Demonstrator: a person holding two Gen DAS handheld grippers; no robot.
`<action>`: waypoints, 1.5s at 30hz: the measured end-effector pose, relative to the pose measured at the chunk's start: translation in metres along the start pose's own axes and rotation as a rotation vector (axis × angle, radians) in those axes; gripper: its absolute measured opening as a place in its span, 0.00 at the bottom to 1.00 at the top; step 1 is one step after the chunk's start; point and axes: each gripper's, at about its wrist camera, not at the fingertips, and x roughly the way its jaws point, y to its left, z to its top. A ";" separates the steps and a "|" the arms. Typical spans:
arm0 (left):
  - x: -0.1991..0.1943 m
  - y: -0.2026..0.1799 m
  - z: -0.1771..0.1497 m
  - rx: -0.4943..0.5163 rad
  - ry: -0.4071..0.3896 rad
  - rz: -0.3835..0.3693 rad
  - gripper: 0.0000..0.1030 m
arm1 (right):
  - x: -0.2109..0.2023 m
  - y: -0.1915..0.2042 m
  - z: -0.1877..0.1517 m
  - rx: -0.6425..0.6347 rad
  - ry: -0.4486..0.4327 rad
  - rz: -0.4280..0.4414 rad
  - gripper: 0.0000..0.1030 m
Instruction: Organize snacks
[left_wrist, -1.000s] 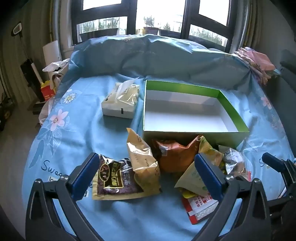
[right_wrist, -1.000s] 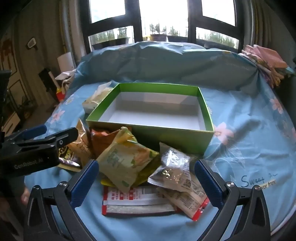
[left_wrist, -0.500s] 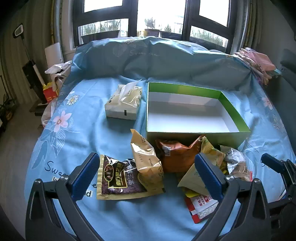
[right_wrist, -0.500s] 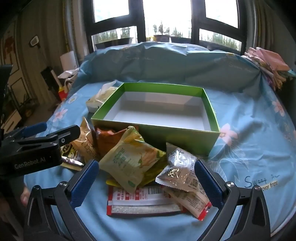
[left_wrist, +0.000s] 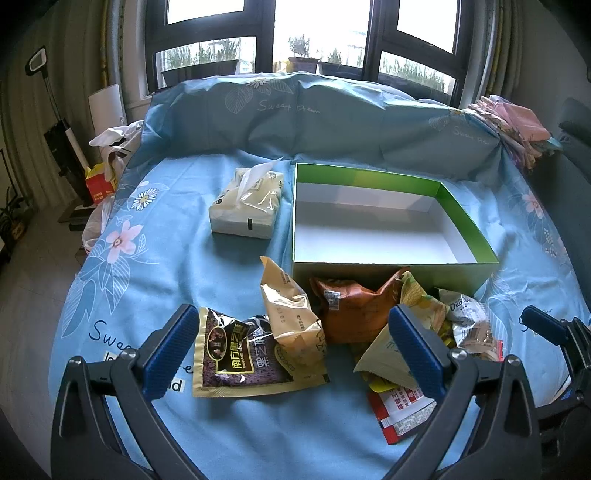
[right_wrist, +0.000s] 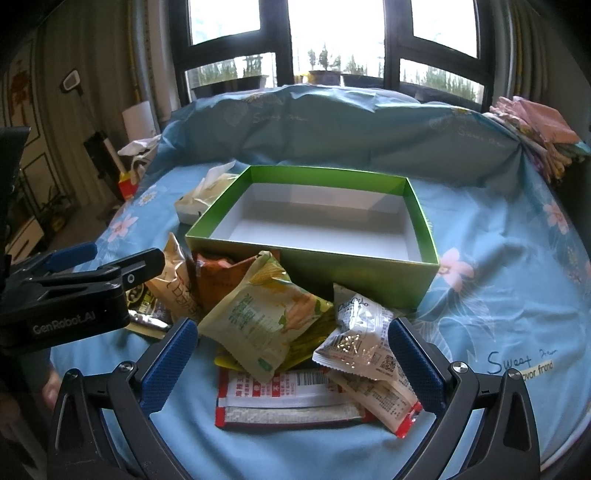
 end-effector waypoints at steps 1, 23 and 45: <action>0.000 0.000 0.000 0.000 0.000 0.000 1.00 | 0.000 0.000 0.000 0.000 0.000 -0.001 0.99; 0.000 -0.002 -0.002 0.001 -0.002 -0.001 1.00 | -0.002 0.000 -0.003 0.003 0.002 0.002 0.99; 0.004 -0.012 -0.009 -0.021 0.067 -0.155 1.00 | -0.012 -0.025 -0.012 0.044 -0.015 0.002 0.99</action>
